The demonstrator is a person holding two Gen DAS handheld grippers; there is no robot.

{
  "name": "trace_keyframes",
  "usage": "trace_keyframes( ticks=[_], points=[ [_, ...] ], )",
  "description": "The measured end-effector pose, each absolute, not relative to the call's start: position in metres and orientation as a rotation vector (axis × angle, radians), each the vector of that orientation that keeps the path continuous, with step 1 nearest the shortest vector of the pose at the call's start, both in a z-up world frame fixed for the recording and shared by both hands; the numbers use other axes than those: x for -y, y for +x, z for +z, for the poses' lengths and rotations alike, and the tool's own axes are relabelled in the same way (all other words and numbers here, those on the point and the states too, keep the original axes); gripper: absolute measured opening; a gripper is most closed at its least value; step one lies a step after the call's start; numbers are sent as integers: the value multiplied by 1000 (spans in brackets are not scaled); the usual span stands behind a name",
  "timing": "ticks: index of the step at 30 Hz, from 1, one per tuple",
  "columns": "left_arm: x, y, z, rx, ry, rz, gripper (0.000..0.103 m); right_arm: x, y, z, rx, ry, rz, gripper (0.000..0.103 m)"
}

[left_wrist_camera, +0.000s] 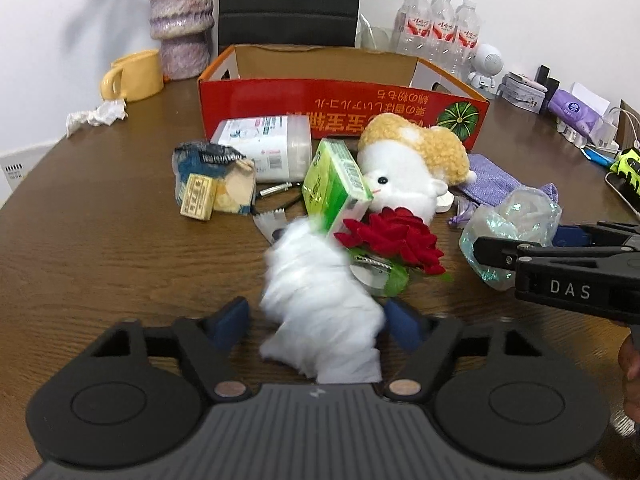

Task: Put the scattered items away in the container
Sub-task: 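Grasp the white tissue with the left tool while the right tool grasps the iridescent plastic bag, then carry both into the cardboard box and open both tools to release them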

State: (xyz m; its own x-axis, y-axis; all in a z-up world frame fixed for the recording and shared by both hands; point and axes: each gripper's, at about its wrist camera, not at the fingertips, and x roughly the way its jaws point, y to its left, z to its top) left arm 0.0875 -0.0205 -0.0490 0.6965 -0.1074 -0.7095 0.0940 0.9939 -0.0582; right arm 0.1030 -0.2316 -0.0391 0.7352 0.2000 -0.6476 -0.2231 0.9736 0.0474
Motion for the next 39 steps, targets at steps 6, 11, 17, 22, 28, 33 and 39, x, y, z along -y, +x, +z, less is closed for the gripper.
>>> trace_keyframes(
  ticks=[6, 11, 17, 22, 28, 33, 39],
  points=[
    [15, 83, -44, -775, -32, -153, 46, 235, 99, -36, -710, -15, 266, 46],
    [12, 78, -36, -744, -39, -170, 43, 236, 92, -30, -695, -2, 271, 42],
    [6, 72, -24, -714, -50, -183, 43, 234, 83, -17, -665, 2, 272, 41],
    [-4, 73, 5, -651, -62, -200, 43, 236, 85, 5, -638, 32, 261, 41],
    [-13, 108, 50, -592, -74, -211, 43, 235, 110, 46, -576, 40, 243, 41],
    [-13, 159, 71, -595, -85, -194, 44, 228, 151, 74, -553, 42, 226, 41],
    [-8, 227, 67, -643, -91, -183, 44, 221, 224, 73, -608, 38, 196, 41]
  ],
)
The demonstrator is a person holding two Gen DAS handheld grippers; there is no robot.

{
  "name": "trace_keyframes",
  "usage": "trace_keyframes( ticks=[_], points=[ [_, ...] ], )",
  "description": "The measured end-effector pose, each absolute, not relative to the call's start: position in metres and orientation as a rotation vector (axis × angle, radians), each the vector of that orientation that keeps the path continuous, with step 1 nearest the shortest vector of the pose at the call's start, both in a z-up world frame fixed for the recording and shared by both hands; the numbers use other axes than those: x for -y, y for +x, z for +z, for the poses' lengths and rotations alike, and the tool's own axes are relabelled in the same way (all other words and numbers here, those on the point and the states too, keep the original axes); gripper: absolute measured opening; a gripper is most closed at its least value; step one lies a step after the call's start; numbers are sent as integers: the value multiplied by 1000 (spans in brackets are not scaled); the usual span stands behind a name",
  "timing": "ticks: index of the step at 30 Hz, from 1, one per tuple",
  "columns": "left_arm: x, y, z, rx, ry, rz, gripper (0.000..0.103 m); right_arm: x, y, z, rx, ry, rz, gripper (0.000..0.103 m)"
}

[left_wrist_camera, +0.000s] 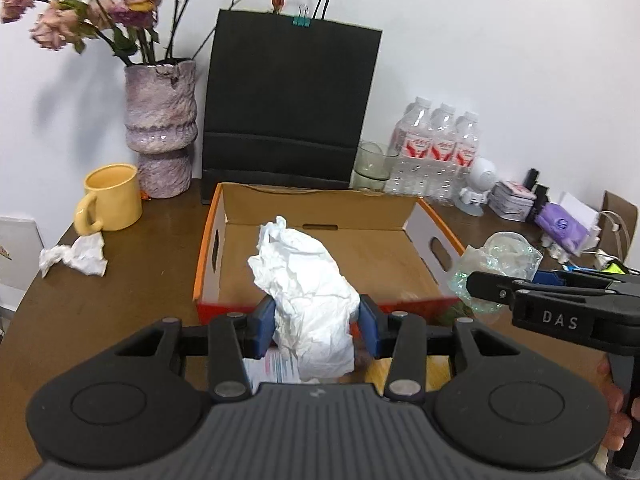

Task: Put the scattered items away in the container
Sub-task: 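Carry both into the cardboard box and open both tools to release them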

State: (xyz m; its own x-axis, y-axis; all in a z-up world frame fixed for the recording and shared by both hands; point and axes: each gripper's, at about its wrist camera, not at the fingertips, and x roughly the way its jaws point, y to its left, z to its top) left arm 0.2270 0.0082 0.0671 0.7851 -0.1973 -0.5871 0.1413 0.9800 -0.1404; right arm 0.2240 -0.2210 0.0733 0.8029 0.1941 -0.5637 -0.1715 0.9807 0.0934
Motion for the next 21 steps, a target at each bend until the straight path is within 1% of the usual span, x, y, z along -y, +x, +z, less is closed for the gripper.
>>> trace_keyframes(
  ticks=[7, 12, 15, 16, 17, 18, 19, 20, 21],
  points=[
    [-4, 294, 39, -710, -72, -158, 44, 214, 297, 44, -694, 35, 176, 42],
    [-1, 325, 20, -745, -56, -136, 45, 211, 333, 26, -722, 28, 167, 42],
    [0, 336, 10, -763, -43, -123, 48, 209, 347, 18, -751, 26, 175, 46],
    [1, 338, 7, -763, -35, -121, 53, 208, 350, 15, -762, 23, 178, 53],
    [2, 338, 5, -759, -19, -119, 66, 206, 352, 13, -772, 15, 177, 63],
    [4, 338, 3, -753, 6, -104, 73, 205, 354, 11, -776, 5, 176, 70],
    [5, 337, 2, -746, 27, -82, 82, 204, 354, 9, -773, -5, 174, 83],
    [6, 337, 1, -738, 42, -66, 89, 204, 353, 8, -764, -11, 170, 87],
    [5, 337, 1, -734, 50, -55, 93, 204, 354, 8, -760, -17, 162, 88]
  ],
)
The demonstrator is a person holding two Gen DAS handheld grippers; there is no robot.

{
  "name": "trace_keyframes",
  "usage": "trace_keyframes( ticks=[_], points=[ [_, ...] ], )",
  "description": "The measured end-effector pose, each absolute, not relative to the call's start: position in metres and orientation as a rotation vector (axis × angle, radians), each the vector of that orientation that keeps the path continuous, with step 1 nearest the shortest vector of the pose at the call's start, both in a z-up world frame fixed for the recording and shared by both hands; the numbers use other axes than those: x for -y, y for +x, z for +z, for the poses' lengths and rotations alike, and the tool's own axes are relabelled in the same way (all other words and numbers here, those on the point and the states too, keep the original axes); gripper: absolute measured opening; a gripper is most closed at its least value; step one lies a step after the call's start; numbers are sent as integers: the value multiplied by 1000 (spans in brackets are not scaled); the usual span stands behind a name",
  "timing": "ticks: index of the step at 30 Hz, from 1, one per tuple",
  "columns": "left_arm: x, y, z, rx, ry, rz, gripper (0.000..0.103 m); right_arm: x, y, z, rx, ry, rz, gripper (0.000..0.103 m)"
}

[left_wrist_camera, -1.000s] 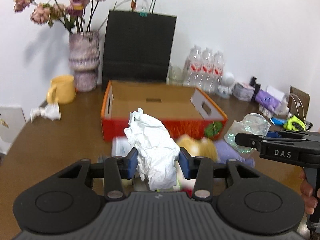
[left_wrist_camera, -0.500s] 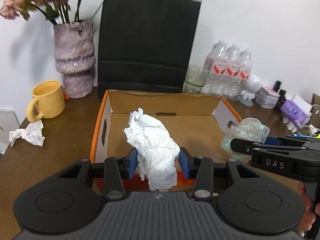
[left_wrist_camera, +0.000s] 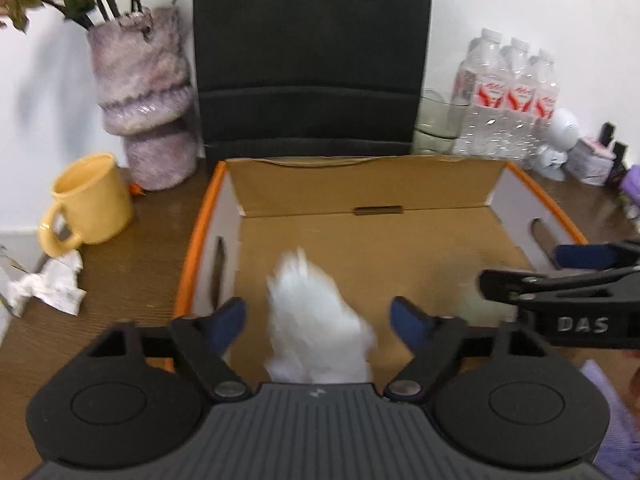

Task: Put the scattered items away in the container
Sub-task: 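Carry both into the cardboard box and open both tools to release them, then move the left tool to the red rose while the right tool reaches the clear packet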

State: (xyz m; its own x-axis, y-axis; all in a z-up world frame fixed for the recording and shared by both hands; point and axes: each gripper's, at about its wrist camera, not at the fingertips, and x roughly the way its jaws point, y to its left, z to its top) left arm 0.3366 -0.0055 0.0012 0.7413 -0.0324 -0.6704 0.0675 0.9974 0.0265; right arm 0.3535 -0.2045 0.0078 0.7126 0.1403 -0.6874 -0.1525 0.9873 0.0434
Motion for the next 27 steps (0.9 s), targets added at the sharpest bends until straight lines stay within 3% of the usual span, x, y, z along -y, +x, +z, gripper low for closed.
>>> trace_keyframes(
  ticks=[1, 4, 27],
  points=[
    [4, 336, 2, -729, 51, -45, 103, 206, 354, 8, -763, -19, 153, 91],
    [-2, 333, 6, -711, 38, -51, 103, 212, 354, 9, -774, -2, 148, 103],
    [-10, 284, 31, -677, 7, -67, 103, 218, 310, 37, -733, -3, 151, 103]
  ],
)
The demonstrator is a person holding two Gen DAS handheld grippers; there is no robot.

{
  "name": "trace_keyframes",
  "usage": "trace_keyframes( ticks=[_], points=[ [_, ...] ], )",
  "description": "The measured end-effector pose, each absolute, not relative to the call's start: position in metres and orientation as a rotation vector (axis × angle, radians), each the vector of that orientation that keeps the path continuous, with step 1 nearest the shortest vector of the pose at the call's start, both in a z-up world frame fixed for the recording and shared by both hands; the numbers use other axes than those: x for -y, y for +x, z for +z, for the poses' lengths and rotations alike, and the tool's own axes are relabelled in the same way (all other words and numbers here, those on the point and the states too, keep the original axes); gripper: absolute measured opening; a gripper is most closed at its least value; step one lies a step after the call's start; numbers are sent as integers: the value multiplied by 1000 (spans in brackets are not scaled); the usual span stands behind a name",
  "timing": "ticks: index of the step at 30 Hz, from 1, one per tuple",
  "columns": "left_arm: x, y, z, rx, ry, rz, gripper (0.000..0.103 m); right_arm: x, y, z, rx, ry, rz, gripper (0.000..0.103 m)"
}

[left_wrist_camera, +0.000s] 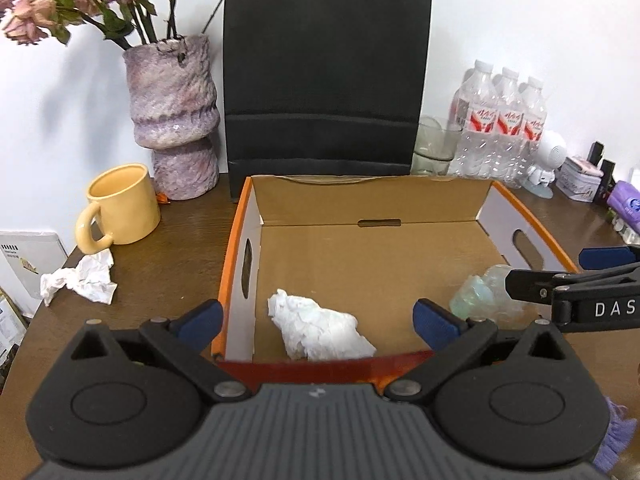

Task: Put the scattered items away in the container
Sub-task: 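Move the left tool to the red rose while the right tool reaches the clear packet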

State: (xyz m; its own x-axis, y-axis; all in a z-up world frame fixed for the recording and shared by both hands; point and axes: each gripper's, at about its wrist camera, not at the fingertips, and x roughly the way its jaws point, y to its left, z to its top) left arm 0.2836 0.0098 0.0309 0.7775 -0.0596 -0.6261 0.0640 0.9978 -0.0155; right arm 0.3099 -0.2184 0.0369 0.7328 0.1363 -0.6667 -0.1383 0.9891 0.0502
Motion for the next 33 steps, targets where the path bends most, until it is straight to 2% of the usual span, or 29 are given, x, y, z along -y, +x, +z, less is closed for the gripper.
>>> trace_keyframes(
  ticks=[15, 33],
  points=[
    [-19, 186, 38, -644, -51, -84, 103, 261, 195, 50, -681, 8, 141, 103],
    [-8, 86, 8, -598, -85, -46, 103, 288, 97, 1, -709, 8, 131, 103]
  ],
)
